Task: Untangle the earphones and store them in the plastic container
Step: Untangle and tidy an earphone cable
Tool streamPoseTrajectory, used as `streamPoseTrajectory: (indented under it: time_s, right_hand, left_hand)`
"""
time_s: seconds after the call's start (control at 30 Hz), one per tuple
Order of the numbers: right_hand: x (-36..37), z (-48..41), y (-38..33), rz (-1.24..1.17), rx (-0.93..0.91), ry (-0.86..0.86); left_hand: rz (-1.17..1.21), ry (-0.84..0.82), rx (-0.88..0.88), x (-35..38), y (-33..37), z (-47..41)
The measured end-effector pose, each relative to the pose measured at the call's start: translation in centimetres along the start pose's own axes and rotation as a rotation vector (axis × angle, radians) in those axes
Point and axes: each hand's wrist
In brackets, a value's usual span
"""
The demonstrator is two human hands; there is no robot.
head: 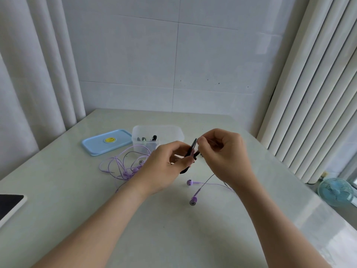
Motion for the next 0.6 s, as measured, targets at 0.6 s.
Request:
streamPoseTrajectory:
  time_s: [0.6]
  right_hand:
    - [0.2, -0.7, 2.6, 0.187, 0.121, 0.058]
  left_hand:
    - [0.242, -0.013, -0.049, 0.2, 1.2, 0.2]
Point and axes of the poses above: each hand's wrist, its own z-axis away from the middle knuckle, its own x-axis out of the palm, y = z × x, and after that the axes turned 2 degrees about -z, right-handed
